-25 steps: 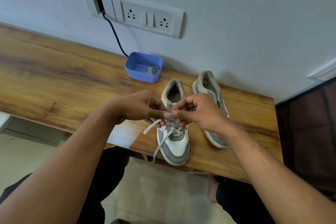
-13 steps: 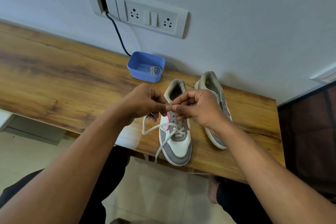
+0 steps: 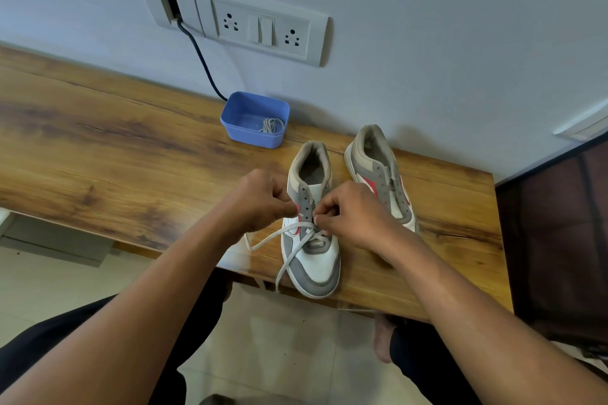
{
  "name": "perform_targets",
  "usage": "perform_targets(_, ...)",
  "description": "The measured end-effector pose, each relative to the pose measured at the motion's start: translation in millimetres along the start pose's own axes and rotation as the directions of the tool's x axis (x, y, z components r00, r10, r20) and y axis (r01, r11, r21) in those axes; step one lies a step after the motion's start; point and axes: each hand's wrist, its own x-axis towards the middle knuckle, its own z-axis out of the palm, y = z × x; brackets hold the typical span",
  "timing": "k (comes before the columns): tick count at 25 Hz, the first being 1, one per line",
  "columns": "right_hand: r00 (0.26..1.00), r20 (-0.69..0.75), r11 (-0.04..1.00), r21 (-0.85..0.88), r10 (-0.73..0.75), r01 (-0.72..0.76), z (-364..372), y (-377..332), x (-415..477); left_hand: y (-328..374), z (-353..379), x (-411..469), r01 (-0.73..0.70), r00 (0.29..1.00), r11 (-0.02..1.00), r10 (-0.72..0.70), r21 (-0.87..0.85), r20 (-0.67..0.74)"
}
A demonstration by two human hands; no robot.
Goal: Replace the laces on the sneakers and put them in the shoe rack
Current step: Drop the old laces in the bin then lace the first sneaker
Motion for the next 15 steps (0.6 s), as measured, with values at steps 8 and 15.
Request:
perform_targets(8, 0.999, 0.021, 0.981, 0.189, 0.04, -0.043, 4, 11, 4, 4, 17, -9, -0.078, 0.995, 0.984, 0.087, 0.158, -0.049)
perform_targets(15, 0.998, 0.036, 0.954, 0.296, 0.043, -0.052, 7, 17, 7, 5, 32, -13, -0.089, 0.977, 0.959, 0.136, 0.269, -0.163)
